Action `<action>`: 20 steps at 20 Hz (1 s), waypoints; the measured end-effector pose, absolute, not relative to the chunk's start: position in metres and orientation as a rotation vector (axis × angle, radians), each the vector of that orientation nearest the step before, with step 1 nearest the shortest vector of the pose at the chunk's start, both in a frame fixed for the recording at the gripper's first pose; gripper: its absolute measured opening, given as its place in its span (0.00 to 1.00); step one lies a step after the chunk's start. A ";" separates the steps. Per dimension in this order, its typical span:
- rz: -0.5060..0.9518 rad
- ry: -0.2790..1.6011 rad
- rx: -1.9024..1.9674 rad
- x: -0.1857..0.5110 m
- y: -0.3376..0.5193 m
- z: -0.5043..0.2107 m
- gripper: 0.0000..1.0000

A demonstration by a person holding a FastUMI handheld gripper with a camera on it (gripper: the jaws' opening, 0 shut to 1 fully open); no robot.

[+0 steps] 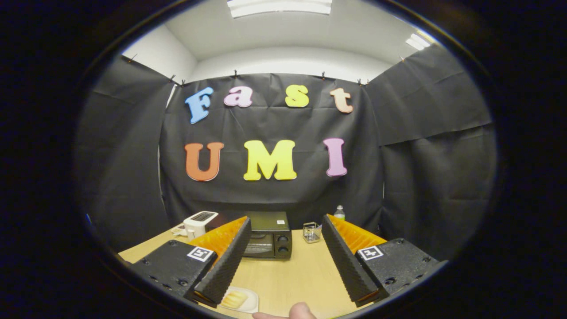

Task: Open the toaster oven, put the food inside, and close the toaster oven door.

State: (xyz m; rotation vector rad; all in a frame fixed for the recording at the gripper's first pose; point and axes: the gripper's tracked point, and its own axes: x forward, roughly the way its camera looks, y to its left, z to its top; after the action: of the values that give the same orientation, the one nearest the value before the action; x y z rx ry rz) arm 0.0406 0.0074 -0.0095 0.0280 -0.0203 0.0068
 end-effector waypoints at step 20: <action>0.306 0.162 0.221 0.249 0.157 -0.068 1.00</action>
State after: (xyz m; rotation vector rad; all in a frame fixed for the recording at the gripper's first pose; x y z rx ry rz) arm 0.2492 0.1575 -0.0679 0.2209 0.1625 0.3059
